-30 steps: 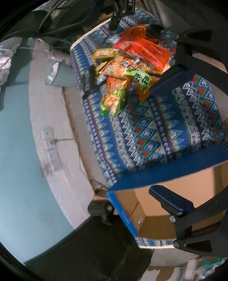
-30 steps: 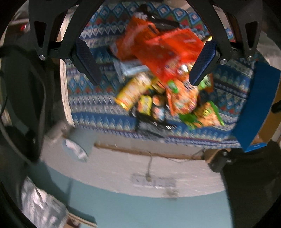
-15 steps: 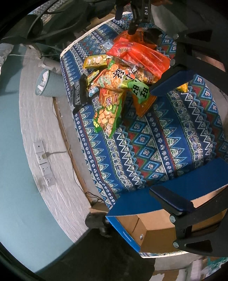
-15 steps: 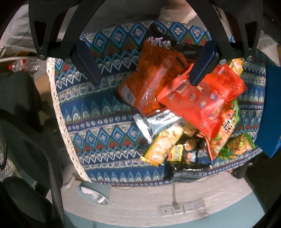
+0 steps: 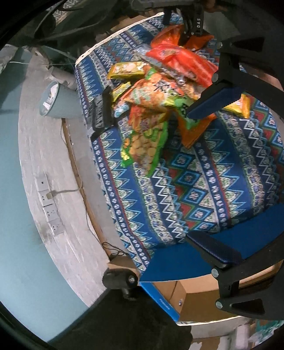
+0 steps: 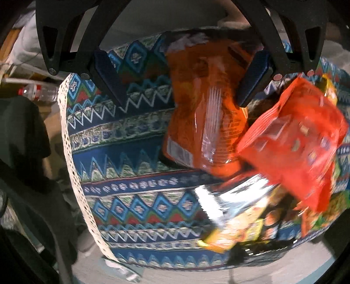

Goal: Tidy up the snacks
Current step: 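Reach the right gripper to the orange chip bag while the left gripper approaches the green peanut bag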

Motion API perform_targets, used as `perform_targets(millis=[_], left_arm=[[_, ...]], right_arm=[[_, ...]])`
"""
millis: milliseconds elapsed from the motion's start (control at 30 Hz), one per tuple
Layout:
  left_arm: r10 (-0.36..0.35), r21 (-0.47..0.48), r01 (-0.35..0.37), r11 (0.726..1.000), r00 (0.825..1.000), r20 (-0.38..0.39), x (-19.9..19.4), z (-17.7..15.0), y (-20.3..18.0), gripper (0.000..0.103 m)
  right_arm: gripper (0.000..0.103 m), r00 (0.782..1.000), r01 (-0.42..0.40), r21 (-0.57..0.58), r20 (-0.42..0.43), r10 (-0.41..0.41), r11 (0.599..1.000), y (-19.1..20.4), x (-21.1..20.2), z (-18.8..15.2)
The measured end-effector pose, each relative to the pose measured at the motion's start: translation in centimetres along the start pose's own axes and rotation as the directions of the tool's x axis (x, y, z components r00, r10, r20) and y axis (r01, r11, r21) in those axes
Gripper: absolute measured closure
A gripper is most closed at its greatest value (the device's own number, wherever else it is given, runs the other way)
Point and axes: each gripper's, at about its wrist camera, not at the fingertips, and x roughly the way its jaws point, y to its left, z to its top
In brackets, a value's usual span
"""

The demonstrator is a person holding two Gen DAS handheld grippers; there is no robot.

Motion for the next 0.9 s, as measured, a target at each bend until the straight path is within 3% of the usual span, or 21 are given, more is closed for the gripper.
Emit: perform_targets(millis=[133,300,367,533,633,900], left_arm=[[-0.015,-0.006,0.015,1.0,1.0,0.004,0.5,1.5,-0.3,0.001],[-0.038,0.004,0.038,0.999,0.999,-0.018,1.9,3.2,-1.5,0.001],[-0.047,0.01,0.047,0.999,0.998,-0.032,2.6,3.8,-2.0,0.001],[-0.039,0.033,0.041,0.999,0.998,-0.052,4.9,5.3,-3.0,0.001],[-0.023,0.045,0.026,0.999,0.997,-0.067,6.4,5.9,-3.2,0.001],[-0.027,0.055,0.035,0.998,0.99,-0.14,9.8,6.1,-3.3,0.001]], right_arm=[[0.005,0.997,-0.072,0.049,-0.03,0.073,0.996,-1.0,1.3,0.5],[0.007,0.998,-0.047,0.011,-0.049,0.047,0.999,-0.8,2.8,0.6],[0.019,0.998,-0.041,-0.003,-0.047,0.041,0.999,-0.7,3.5,-0.1],[0.036,0.996,-0.074,0.004,-0.044,0.074,0.997,-1.4,3.8,-0.4],[0.038,1.0,-0.027,0.01,-0.014,0.027,1.0,-2.5,3.3,-0.5],[0.039,0.998,-0.006,0.051,0.055,0.003,0.999,-4.0,2.1,0.3]])
